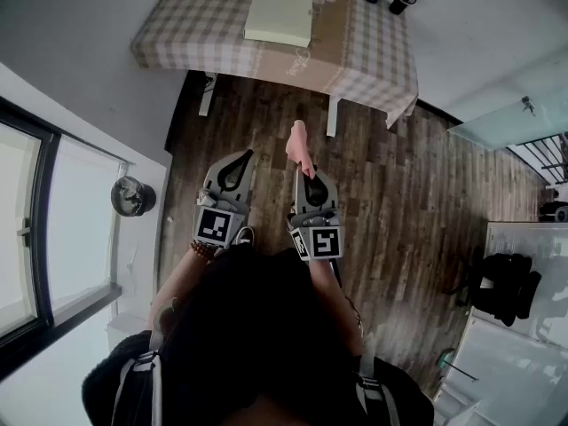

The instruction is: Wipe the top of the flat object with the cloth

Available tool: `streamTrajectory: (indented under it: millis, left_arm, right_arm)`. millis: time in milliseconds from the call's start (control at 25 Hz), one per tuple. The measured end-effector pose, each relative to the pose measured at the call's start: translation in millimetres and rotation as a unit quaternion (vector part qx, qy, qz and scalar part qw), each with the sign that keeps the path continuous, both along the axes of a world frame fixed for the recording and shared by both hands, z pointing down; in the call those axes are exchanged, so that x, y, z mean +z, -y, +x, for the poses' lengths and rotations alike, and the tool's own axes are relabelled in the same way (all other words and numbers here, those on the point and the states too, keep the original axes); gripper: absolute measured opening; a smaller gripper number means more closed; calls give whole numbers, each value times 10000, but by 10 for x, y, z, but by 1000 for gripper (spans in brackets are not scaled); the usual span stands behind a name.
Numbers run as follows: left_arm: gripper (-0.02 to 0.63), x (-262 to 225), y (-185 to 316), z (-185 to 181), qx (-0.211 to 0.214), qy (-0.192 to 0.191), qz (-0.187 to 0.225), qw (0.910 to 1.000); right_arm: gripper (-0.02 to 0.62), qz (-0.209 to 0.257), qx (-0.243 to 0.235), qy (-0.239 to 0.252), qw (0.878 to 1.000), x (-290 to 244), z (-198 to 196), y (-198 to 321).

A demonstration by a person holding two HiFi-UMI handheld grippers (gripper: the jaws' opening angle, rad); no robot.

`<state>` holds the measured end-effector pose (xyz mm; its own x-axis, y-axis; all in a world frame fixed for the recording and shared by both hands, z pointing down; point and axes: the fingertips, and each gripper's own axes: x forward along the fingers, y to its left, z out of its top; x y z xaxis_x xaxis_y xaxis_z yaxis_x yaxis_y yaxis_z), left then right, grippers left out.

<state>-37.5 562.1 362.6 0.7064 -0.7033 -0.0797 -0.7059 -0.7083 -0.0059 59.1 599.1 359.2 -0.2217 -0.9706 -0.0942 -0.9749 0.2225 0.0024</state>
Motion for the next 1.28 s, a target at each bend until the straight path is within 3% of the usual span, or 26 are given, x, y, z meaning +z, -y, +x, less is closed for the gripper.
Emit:
streamTrajectory:
  millis: [280,760,1040,1280]
  left_arm:
    - [12,145,912,23,-41,86,1,10000]
    - [12,102,2866,651,-531,243,-42,9983]
    - [12,260,4056,868,-971,603,-196,9933]
    - [14,606,4720,718,-1172,787,-614,9881]
  right_arm:
    - [17,47,-325,-45,9995,34,45,842]
    - [17,106,-850,-125,9962,24,848,3054]
    - [17,-41,-1584,-494,9861,84,1224,4494]
    - [17,-310,-2131,-1093,9704,190,1233,5526]
